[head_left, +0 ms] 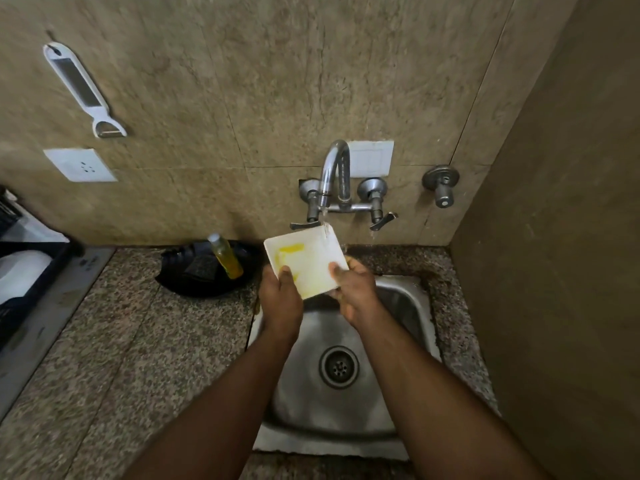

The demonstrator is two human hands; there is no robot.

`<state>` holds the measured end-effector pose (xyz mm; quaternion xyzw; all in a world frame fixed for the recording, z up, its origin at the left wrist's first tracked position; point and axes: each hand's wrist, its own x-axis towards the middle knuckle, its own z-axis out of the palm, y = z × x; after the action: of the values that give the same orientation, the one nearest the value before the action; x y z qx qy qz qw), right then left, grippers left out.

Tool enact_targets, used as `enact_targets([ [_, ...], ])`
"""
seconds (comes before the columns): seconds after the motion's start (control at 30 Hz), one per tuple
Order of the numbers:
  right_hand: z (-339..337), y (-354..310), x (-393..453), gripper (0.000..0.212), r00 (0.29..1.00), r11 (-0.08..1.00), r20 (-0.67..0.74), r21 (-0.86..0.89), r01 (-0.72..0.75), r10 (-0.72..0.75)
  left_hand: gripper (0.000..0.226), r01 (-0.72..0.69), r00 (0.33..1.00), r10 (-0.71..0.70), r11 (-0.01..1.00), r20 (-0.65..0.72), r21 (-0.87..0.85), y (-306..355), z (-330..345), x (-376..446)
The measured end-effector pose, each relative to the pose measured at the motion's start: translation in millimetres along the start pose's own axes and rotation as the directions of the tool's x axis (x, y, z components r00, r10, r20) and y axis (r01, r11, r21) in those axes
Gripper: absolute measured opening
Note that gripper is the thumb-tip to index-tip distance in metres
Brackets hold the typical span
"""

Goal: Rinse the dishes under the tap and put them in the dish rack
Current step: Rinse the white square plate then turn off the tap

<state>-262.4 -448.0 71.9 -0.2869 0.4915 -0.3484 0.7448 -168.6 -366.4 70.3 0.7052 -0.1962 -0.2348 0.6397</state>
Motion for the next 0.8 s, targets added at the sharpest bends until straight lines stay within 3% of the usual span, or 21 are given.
enact_targets([
  [0.07,-2,3,-2,0.037,0.996,0.99,0.089,0.14,-0.037,0.024,0.022,-0.011,1.0,0.011,1.0,-0.021,-0.011,4,0,3],
  [0.1,-2,7,-3,0.037,0.997,0.986,0.068,0.165,-0.035,0.024,0.021,-0.02,1.0,0.02,1.0,-0.01,-0.001,6,-1,2],
  [0.17,0,17,1,0.02,0.995,0.997,-0.1,0.077,-0.015,0.022,0.022,0.012,0.998,-0.012,1.0,0.056,0.015,6,-1,-1],
  [0.23,-3,21,7,0.012,0.965,0.995,-0.257,-0.097,0.028,-0.053,0.032,0.174,0.976,-0.166,0.983,0.142,-0.052,5,-1,-3],
  [0.3,-11,17,9,0.016,0.948,0.961,-0.284,-0.269,0.066,-0.145,0.037,0.378,0.907,-0.337,0.916,0.254,-0.134,13,-4,-3],
  [0.37,-21,8,6,0.015,0.969,0.924,-0.186,-0.373,0.086,-0.165,0.037,0.57,0.781,-0.489,0.812,0.387,-0.124,27,-13,2],
  [0.4,-26,3,6,0.015,0.98,0.912,-0.128,-0.401,0.088,-0.151,0.049,0.641,0.713,-0.542,0.76,0.445,-0.103,29,-19,7],
  [0.47,-34,-3,5,0.016,0.993,0.893,-0.037,-0.441,0.086,-0.114,0.073,0.713,0.623,-0.583,0.698,0.521,-0.072,27,-31,17],
  [0.53,-37,-5,5,0.02,0.994,0.891,-0.002,-0.444,0.099,-0.112,0.063,0.714,0.586,-0.606,0.7,0.538,0.012,24,-34,18],
  [0.6,-36,0,6,0.042,0.996,0.926,-0.016,-0.37,0.074,-0.086,0.038,0.668,0.63,-0.598,0.743,0.495,0.046,20,-27,12],
  [0.67,-32,13,1,0.056,0.998,0.964,-0.064,-0.264,0.006,-0.023,0.023,0.589,0.732,-0.532,0.808,0.425,-0.001,13,-15,5],
  [0.73,-27,33,-6,0.051,0.997,0.967,-0.068,-0.256,0.005,-0.023,0.025,0.411,0.859,-0.4,0.911,0.321,0.035,4,-8,-1],
  [0.8,-24,49,-15,0.041,0.989,0.927,-0.084,-0.365,0.08,-0.119,0.026,0.202,0.945,-0.238,0.964,0.225,0.171,-4,-9,-4],
])
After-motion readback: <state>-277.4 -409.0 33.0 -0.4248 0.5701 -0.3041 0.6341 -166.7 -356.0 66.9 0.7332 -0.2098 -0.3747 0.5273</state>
